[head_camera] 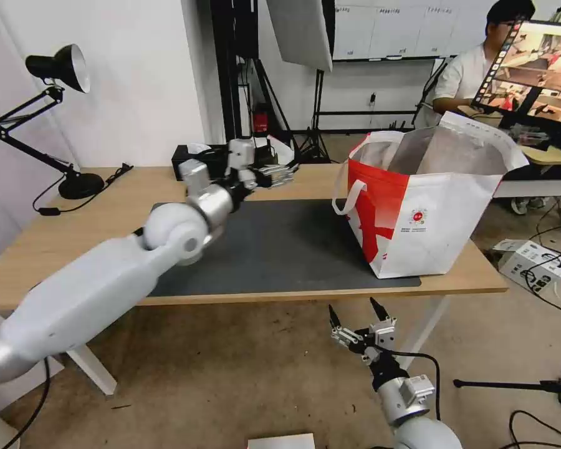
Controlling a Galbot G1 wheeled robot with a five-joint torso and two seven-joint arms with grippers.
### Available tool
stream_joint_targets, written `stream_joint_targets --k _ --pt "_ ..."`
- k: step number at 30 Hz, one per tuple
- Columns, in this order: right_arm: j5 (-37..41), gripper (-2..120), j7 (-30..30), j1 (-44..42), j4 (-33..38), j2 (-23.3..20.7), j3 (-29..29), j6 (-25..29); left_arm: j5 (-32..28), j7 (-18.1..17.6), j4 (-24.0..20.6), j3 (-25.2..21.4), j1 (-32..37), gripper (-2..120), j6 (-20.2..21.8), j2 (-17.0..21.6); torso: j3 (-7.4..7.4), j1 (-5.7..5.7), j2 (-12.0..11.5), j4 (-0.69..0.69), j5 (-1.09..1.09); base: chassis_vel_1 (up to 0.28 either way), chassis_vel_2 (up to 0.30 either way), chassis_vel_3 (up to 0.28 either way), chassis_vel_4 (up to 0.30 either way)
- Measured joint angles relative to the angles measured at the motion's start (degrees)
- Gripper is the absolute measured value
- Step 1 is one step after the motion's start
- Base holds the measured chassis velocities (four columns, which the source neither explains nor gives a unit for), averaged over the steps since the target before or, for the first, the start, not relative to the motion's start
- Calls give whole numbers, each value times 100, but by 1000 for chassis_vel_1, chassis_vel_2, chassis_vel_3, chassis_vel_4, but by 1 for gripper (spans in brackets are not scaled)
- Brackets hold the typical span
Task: Pick up the trash from the table and place it into the takeout bag.
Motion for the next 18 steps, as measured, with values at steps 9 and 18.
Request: stream_joint_targets --k 9,18 --pt "0 100 0 0 0 0 0 0 655 490 -189 -1264 1458 100 -11 79 1 0 -1 -1 0 0 0 0 0" --pt "0 100 0 0 0 -1 0 0 1045 987 -375 -2226 2644 100 -18 76 0 0 -1 0 0 0 0 0 0"
